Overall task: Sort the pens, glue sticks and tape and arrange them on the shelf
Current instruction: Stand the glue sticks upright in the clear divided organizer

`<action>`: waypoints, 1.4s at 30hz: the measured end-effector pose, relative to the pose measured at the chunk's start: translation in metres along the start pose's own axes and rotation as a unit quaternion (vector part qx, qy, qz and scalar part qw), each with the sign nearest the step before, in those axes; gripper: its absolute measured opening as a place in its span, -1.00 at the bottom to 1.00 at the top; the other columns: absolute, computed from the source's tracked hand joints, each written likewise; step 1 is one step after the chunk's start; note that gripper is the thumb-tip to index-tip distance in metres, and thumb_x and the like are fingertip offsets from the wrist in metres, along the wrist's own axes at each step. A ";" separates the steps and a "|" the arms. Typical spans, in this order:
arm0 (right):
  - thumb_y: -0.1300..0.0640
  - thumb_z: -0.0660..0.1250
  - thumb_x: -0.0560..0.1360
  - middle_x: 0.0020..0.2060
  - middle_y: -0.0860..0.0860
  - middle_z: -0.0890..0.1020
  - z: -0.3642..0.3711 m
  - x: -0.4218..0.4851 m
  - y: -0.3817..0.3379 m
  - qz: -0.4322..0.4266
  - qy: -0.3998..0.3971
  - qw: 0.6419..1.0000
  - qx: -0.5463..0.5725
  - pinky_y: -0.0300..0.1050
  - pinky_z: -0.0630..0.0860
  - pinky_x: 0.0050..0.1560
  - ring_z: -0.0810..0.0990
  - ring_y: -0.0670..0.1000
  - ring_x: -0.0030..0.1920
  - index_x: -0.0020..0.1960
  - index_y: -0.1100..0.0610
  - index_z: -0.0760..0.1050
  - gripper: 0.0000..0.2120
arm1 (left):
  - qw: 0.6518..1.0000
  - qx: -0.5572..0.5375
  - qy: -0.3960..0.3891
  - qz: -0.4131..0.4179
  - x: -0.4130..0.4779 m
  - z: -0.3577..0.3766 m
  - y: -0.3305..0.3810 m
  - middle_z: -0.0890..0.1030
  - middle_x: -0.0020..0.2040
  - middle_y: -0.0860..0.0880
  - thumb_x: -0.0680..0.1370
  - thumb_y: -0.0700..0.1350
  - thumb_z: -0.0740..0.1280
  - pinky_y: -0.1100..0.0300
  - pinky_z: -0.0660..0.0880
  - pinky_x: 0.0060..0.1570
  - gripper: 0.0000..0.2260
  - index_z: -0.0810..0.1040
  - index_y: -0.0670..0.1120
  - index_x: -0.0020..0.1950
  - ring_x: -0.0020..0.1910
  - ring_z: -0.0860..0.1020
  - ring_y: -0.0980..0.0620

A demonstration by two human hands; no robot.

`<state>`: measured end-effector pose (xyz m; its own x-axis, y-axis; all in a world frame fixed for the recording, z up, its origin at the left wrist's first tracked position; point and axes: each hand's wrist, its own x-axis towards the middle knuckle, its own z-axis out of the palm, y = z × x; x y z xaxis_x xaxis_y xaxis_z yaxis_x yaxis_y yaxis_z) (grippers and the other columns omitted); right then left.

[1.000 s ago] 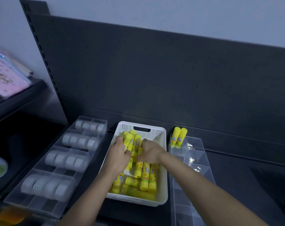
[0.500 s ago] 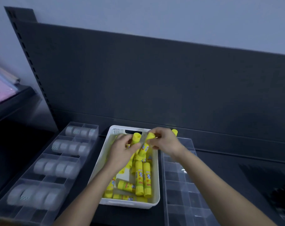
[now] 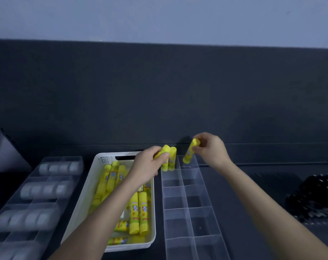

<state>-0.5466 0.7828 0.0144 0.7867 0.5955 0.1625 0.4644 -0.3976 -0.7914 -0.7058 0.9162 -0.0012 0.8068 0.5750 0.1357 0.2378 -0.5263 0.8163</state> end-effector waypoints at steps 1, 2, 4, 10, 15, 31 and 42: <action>0.31 0.37 0.39 -0.18 0.02 0.63 0.002 0.002 0.006 -0.003 0.000 1.000 -0.031 -0.16 0.47 -0.13 0.57 0.04 -0.13 -0.02 0.13 0.56 -0.80 | 0.999 0.028 -0.011 -0.012 0.005 0.004 0.001 0.60 -0.24 0.05 0.55 -0.04 0.34 0.25 0.41 -0.32 -0.83 0.56 -0.12 0.04 -0.43 0.52 0.03; 0.32 0.34 0.40 -0.17 0.02 0.62 0.004 0.004 0.012 -0.008 -0.002 0.998 -0.057 -0.18 0.41 -0.15 0.55 0.03 -0.14 -0.01 0.15 0.56 -0.80 | 0.998 0.050 -0.017 -0.027 0.009 0.007 0.001 0.60 -0.13 0.00 0.52 -0.06 0.39 0.22 0.42 -0.25 -0.79 0.54 -0.12 0.08 -0.32 0.55 0.00; 0.34 0.29 0.40 -0.18 0.03 0.61 0.008 0.009 0.023 -0.016 -0.009 0.995 -0.096 -0.21 0.34 -0.19 0.51 0.02 -0.17 -0.02 0.18 0.57 -0.81 | 0.996 0.081 -0.017 -0.038 0.017 0.013 0.002 0.54 0.01 -0.03 0.47 -0.14 0.43 0.23 0.36 -0.16 -0.75 0.51 -0.13 0.10 -0.12 0.52 -0.01; 0.37 0.19 0.35 -0.17 0.12 0.58 0.023 0.022 0.047 -0.011 -0.034 0.987 -0.156 -0.16 0.35 -0.27 0.55 0.15 -0.14 -0.21 0.15 0.48 -0.83 | 0.993 0.120 0.019 0.012 0.029 0.026 0.013 0.46 -0.05 -0.02 0.43 -0.22 0.43 0.33 0.21 -0.23 -0.80 0.58 -0.09 0.04 -0.09 0.45 0.03; 0.37 0.22 0.39 -0.09 0.14 0.59 0.028 0.019 0.058 -0.021 -0.039 0.989 -0.139 -0.15 0.42 -0.14 0.53 0.13 -0.09 -0.03 0.22 0.56 -0.78 | 0.978 0.197 0.018 0.064 0.045 0.045 0.022 0.46 -0.13 -0.03 0.42 -0.19 0.43 0.10 0.37 -0.19 -0.77 0.43 -0.09 -0.01 -0.14 0.48 -0.08; 0.33 0.25 0.45 -0.11 0.11 0.61 0.031 0.021 0.064 -0.016 -0.017 0.998 -0.066 -0.30 0.29 -0.25 0.50 0.03 -0.17 0.01 0.21 0.52 -0.83 | 0.920 0.374 0.018 0.116 0.068 0.097 0.001 0.59 -0.01 0.01 0.43 -0.14 0.39 0.10 0.19 0.09 -0.71 0.45 -0.06 0.13 0.09 0.44 -0.06; 0.35 0.32 0.41 0.02 0.10 0.59 0.019 0.009 0.051 -0.009 0.063 0.998 -0.013 -0.29 0.42 0.01 0.57 0.01 -0.03 0.16 0.21 0.51 -0.67 | 0.960 0.234 0.093 0.123 0.042 0.056 -0.010 0.58 0.03 -0.08 0.41 -0.15 0.49 0.09 0.38 0.04 -0.70 0.54 -0.16 0.10 0.08 0.45 -0.11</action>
<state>-0.5238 0.7808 -0.0355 0.8223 0.5105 0.2514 0.4881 -0.4058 -0.7727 -0.6441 0.9106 -0.0355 0.7700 0.4762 0.4247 0.3043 -0.8591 0.4115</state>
